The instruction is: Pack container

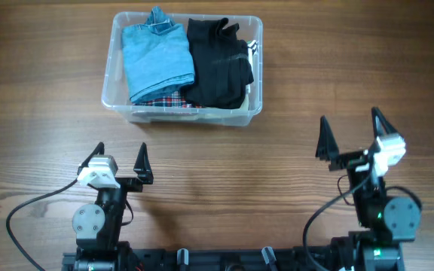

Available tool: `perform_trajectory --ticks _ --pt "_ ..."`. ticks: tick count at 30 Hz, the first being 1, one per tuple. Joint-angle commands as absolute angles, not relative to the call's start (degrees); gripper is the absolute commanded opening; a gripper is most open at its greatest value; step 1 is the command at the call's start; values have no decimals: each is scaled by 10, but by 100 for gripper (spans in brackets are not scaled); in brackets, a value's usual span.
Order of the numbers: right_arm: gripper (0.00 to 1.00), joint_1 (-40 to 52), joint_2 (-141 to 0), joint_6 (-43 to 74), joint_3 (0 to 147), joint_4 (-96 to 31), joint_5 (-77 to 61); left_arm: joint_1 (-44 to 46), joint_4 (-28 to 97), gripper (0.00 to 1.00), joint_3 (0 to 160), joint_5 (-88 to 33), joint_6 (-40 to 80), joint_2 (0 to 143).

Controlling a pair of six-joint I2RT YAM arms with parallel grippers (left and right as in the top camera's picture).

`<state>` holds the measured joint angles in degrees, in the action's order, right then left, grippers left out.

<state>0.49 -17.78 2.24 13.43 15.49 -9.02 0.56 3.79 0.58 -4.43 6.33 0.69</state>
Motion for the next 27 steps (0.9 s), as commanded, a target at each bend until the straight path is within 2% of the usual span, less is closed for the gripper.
perform_trajectory --ticks 1,8,16,27 --pt "100 2 -120 14 72 157 -102 1 41 100 3 -51 69 2" --pt "100 2 -63 15 3 141 -88 1 41 100 3 -51 69 2" --pt "100 2 -2 14 3 4 -70 1 41 100 3 -51 69 2" --pt "100 2 -2 15 3 4 -64 1 41 100 3 -51 69 2"
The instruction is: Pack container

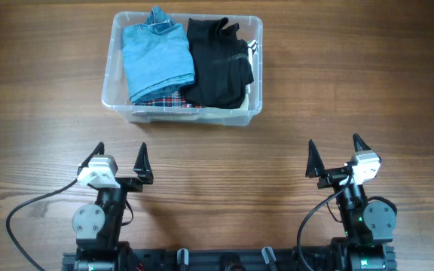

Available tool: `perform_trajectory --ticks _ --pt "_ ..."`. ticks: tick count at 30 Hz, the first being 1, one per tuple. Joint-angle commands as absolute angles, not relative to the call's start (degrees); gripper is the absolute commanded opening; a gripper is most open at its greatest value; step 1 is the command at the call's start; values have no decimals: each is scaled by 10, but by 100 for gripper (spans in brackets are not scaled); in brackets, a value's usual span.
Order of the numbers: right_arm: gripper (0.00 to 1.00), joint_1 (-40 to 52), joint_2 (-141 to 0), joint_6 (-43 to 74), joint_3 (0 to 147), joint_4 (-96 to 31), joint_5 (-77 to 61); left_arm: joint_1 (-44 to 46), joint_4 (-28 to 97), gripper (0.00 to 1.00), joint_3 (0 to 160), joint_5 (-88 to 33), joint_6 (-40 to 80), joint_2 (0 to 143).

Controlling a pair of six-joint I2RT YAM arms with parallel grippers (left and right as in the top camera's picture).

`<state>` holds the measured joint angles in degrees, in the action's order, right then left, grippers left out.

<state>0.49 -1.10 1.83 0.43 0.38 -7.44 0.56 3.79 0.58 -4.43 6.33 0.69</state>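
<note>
A clear plastic container (113, 75) stands at the far middle of the wooden table. Folded clothes fill it: a light blue garment (155, 54) on the left, a black one (217, 64) on the right, and a red plaid piece (164, 100) showing beneath at the front. My left gripper (119, 162) sits near the front edge on the left, open, nothing between its fingers. My right gripper (336, 158) is near the front edge on the right, open too and holding nothing. Both are well short of the container.
A black cable (32, 205) loops from the left arm's base toward the front left corner. The wooden table (224, 165) stretches between the grippers and the container.
My right gripper has drawn back toward the front edge and a little to the left, still open. The left arm and the clothes in the container have not moved.
</note>
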Motion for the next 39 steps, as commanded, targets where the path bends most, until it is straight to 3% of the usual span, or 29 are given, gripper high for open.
perform_trajectory --ticks 1,39 --pt "100 3 -2 15 3 4 -64 1 41 100 3 -51 69 2" --pt "100 2 -6 15 3 4 -64 1 41 100 3 -51 69 2"
